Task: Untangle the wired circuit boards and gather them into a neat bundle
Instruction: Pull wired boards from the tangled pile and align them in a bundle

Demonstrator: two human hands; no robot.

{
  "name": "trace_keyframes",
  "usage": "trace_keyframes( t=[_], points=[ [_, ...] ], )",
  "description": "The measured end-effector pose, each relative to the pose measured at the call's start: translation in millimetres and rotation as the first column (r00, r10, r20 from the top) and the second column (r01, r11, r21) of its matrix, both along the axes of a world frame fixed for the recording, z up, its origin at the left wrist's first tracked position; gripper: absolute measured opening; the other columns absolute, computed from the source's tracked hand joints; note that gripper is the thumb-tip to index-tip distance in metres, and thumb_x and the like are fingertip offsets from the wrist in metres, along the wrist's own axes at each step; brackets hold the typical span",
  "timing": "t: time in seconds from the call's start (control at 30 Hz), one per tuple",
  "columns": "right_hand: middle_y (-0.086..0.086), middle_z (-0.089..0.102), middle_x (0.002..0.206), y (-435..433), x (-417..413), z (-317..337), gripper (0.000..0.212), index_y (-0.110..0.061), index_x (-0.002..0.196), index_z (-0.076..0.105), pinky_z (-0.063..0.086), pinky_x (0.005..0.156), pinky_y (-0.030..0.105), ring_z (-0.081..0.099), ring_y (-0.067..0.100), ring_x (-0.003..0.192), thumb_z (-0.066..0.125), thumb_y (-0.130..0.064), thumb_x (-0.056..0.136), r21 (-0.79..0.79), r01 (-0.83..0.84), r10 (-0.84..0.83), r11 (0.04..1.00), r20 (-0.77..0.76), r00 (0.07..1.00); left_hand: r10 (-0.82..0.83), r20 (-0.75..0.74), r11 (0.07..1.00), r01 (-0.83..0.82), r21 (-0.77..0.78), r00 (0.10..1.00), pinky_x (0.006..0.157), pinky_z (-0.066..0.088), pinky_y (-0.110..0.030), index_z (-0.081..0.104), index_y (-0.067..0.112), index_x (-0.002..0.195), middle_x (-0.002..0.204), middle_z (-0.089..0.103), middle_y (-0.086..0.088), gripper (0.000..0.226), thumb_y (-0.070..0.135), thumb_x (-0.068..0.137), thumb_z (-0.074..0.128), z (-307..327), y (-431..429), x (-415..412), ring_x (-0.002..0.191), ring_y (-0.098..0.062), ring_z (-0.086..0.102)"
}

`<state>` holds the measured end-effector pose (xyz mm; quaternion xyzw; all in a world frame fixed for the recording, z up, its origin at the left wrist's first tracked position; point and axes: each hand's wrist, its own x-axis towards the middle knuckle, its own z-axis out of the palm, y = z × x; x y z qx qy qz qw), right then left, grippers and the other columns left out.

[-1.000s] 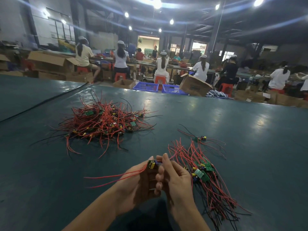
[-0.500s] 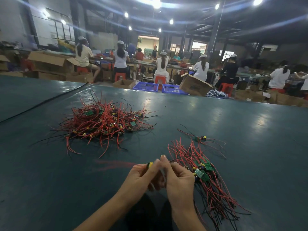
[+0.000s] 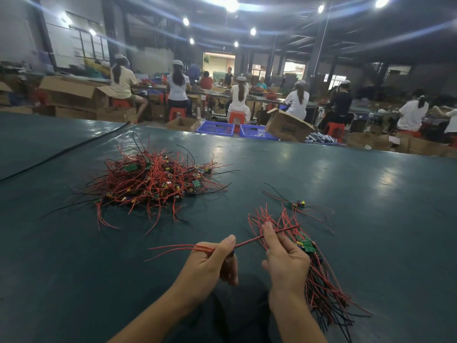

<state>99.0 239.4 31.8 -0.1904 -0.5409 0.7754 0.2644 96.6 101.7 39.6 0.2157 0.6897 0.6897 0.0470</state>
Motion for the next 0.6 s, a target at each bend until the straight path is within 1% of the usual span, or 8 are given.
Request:
trace_keyframes(
  t=[0.13, 0.27, 0.33, 0.43, 0.47, 0.53, 0.57, 0.6],
  points=[
    [-0.005, 0.031, 0.048, 14.3, -1.9, 3.6, 0.026, -0.012, 0.059, 0.073, 0.02, 0.035, 0.018, 0.019, 0.005, 0.038, 0.077, -0.02, 0.083, -0.166, 0.076, -0.077, 0.983, 0.0, 0.997, -0.023, 0.014, 1.0, 0.023, 0.02, 1.0, 0.059, 0.047, -0.025, 0.062, 0.009, 0.048, 0.05, 0.059, -0.012, 0.06, 0.045, 0.092, 0.04, 1.1, -2.4, 1.0, 0.05, -0.019, 0.055],
    [-0.002, 0.036, 0.055, 8.3, 1.4, 3.5, 0.024, -0.014, 0.063, 0.071, 0.023, 0.034, 0.017, 0.02, 0.005, 0.039, 0.076, -0.026, 0.083, -0.21, 0.046, -0.042, 0.977, 0.019, 0.999, 0.0, 0.06, 0.999, -0.003, 0.053, 0.998, 0.057, 0.047, -0.024, 0.06, 0.01, 0.046, 0.049, 0.058, -0.012, 0.063, 0.049, 0.094, 0.047, 2.5, -1.9, 2.8, 0.049, -0.018, 0.053],
    [-0.006, 0.039, 0.052, 1.1, 4.2, 3.6, 0.024, -0.014, 0.07, 0.068, 0.024, 0.034, 0.017, 0.024, 0.004, 0.038, 0.074, -0.035, 0.081, -0.167, -0.03, 0.032, 0.985, 0.004, 0.999, 0.035, 0.102, 0.996, -0.044, 0.082, 0.994, 0.055, 0.047, -0.024, 0.059, 0.011, 0.046, 0.05, 0.057, -0.013, 0.057, 0.049, 0.086, 0.044, 4.9, -2.9, 1.1, 0.048, -0.018, 0.051],
    [-0.007, 0.041, 0.049, -16.3, 9.2, 2.2, 0.036, -0.013, 0.071, 0.069, 0.028, 0.039, 0.018, 0.031, 0.005, 0.041, 0.073, -0.048, 0.07, 0.009, -0.227, 0.227, 0.974, 0.025, 0.974, 0.028, 0.145, 0.994, -0.044, 0.103, 0.989, 0.053, 0.046, -0.024, 0.058, 0.01, 0.047, 0.051, 0.056, -0.013, 0.055, 0.049, 0.083, 0.045, 6.1, -4.4, -1.3, 0.048, -0.019, 0.051],
    [-0.006, 0.043, 0.049, -24.1, 10.9, 1.6, 0.035, -0.013, 0.067, 0.069, 0.031, 0.04, 0.019, 0.035, 0.006, 0.042, 0.073, -0.049, 0.068, 0.048, -0.295, 0.295, 0.954, 0.022, 0.955, 0.016, 0.156, 0.994, -0.033, 0.108, 0.988, 0.052, 0.046, -0.024, 0.059, 0.01, 0.049, 0.051, 0.056, -0.012, 0.054, 0.05, 0.082, 0.046, 6.0, -4.5, -1.1, 0.048, -0.018, 0.052],
    [0.001, 0.059, 0.053, -37.5, 13.3, 1.0, 0.03, -0.012, 0.064, 0.074, 0.045, 0.044, 0.022, 0.051, 0.011, 0.046, 0.072, -0.042, 0.069, 0.047, -0.38, 0.381, 0.924, -0.022, 0.924, -0.008, 0.176, 0.993, -0.012, 0.117, 0.984, 0.052, 0.046, -0.024, 0.065, 0.01, 0.058, 0.052, 0.057, -0.009, 0.049, 0.049, 0.082, 0.049, 5.6, -4.7, -1.0, 0.048, -0.018, 0.053],
    [0.004, 0.065, 0.057, -40.8, 14.2, 1.4, 0.026, -0.013, 0.065, 0.076, 0.05, 0.047, 0.023, 0.058, 0.013, 0.049, 0.071, -0.038, 0.071, 0.043, -0.383, 0.384, 0.923, -0.044, 0.922, -0.022, 0.18, 0.994, 0.002, 0.114, 0.983, 0.052, 0.047, -0.025, 0.066, 0.01, 0.062, 0.053, 0.057, -0.007, 0.048, 0.049, 0.083, 0.049, 5.4, -5.0, -1.1, 0.049, -0.017, 0.053],
    [0.002, 0.066, 0.057, -41.4, 14.3, 1.8, 0.024, -0.015, 0.064, 0.078, 0.05, 0.047, 0.023, 0.058, 0.011, 0.05, 0.07, -0.036, 0.072, 0.061, -0.36, 0.363, 0.931, -0.051, 0.93, -0.035, 0.179, 0.995, 0.017, 0.102, 0.983, 0.053, 0.047, -0.025, 0.067, 0.011, 0.061, 0.053, 0.057, -0.007, 0.047, 0.049, 0.083, 0.048, 5.6, -5.3, -1.3, 0.05, -0.018, 0.053]
  ],
)
